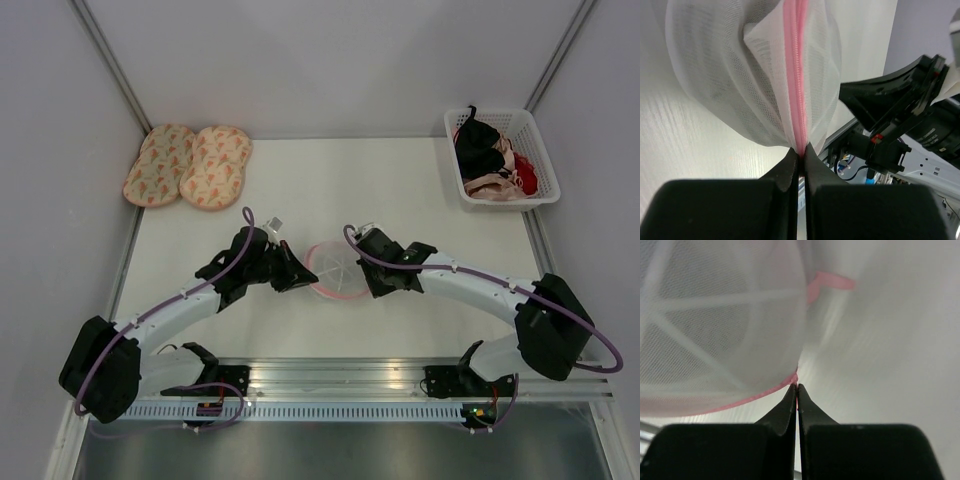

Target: Unzip the laundry bag and remove the bra

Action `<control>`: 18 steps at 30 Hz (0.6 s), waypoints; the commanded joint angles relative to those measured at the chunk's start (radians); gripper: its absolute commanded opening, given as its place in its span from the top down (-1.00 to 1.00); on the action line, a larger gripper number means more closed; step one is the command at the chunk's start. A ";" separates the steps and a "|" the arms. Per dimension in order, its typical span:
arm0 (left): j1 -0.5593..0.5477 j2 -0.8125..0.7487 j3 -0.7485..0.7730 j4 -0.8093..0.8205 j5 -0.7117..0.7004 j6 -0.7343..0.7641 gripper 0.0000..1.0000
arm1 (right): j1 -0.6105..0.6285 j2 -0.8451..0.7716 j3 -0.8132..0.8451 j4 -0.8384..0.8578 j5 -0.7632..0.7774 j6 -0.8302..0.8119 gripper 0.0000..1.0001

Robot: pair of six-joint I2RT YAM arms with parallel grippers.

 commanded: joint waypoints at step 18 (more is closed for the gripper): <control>0.007 -0.060 0.016 -0.059 -0.055 0.098 -0.90 | -0.013 0.048 0.105 0.000 0.458 0.062 0.99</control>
